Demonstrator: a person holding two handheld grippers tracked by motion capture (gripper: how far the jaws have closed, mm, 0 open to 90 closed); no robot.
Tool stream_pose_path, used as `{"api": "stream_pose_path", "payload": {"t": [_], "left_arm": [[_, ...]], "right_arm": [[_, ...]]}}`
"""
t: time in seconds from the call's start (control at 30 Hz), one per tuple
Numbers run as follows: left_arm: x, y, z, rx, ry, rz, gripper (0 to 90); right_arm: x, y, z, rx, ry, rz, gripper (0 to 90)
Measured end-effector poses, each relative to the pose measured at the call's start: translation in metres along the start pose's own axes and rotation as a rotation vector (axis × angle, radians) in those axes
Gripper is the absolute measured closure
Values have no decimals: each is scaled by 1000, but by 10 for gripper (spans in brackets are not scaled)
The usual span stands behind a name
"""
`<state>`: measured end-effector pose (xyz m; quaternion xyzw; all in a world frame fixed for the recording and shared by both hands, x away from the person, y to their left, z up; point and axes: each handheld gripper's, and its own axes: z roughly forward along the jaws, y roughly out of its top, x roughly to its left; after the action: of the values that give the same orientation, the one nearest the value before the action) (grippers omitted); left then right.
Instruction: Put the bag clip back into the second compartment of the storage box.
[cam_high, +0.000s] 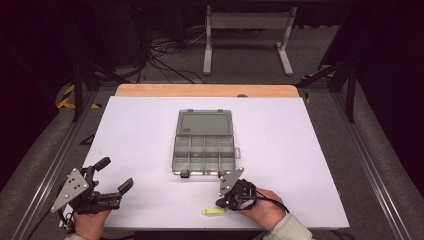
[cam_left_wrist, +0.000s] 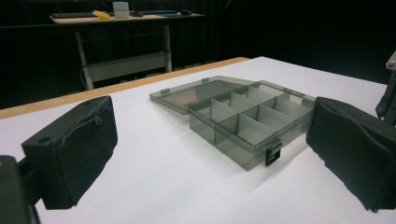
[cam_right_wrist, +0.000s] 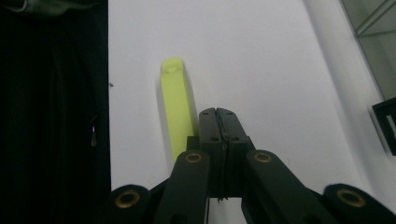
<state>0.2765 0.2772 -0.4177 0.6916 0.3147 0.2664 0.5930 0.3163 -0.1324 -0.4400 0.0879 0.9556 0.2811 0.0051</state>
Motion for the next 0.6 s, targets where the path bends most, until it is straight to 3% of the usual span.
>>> {"api": "stream_pose_path", "payload": {"t": [0.43,0.5,0.6], "left_arm": [[0,0,0,1,1,1,25],[0,0,0,1,-1,0,25],[0,0,0,3,-1,-1,25]], "right_arm": [[3,-2,-2,-3,-1,-6,898],[3,-1,-6,-24,-20,0,834],[7,3,-10,-69,-55,-25,588]]}}
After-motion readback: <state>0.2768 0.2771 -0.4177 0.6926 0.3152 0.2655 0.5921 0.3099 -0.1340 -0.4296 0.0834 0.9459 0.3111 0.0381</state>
